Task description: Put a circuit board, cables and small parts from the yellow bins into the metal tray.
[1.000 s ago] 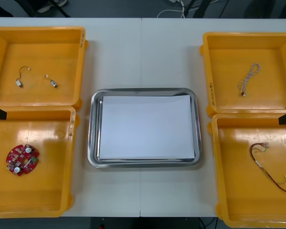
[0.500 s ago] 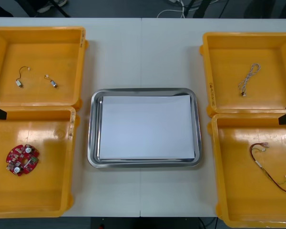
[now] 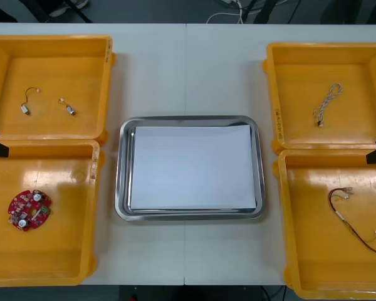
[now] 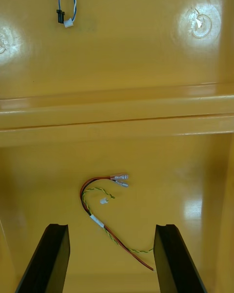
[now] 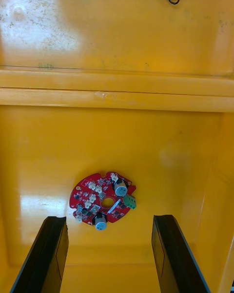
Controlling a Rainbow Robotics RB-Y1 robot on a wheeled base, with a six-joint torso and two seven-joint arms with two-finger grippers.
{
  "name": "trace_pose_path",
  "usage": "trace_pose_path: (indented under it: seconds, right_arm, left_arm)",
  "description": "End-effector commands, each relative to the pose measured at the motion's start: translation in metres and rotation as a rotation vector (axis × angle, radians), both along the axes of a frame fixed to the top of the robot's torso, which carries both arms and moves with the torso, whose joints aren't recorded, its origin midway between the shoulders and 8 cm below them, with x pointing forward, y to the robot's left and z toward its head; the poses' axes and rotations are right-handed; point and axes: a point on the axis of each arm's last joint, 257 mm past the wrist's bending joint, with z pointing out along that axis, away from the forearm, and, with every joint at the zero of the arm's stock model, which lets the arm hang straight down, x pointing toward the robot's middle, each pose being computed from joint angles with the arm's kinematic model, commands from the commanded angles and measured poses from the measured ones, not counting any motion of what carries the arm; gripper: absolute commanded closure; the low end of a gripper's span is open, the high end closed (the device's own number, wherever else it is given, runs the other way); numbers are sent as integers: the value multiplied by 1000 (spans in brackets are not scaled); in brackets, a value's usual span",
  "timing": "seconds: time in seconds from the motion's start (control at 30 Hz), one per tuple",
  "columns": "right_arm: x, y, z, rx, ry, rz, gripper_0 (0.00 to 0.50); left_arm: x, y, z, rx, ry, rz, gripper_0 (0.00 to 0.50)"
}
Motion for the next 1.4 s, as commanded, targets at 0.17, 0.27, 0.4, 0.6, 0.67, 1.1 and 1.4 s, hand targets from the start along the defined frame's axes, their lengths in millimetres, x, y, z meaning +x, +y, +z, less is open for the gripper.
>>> trace_pose_path:
  seconds: [0.17,0.27,0.4,0.6,0.67,1.1,1.4]
  right_arm:
    - [0,-1,10,0,-30,2,0]
    - [18,-1,39,-9,-108,6,0]
    - [24,5,56,-9,-146,17,0]
    - [23,5,50,-9,-145,24,0]
    - [21,5,46,-7,-136,27,0]
    - [-1,5,14,-6,-88,59,0]
    - [-25,12,-8,-32,-94,121,0]
  left_arm:
    - [8,3,18,66,-35,-74,0]
    - [8,3,18,66,-35,-74,0]
    - [8,3,18,66,-35,-74,0]
    - [-6,-5,-25,13,53,-59,0]
    - [-6,-3,-26,17,54,-54,0]
    - [-5,-2,-15,25,44,-51,0]
    - [-10,-8,-1,5,32,6,0]
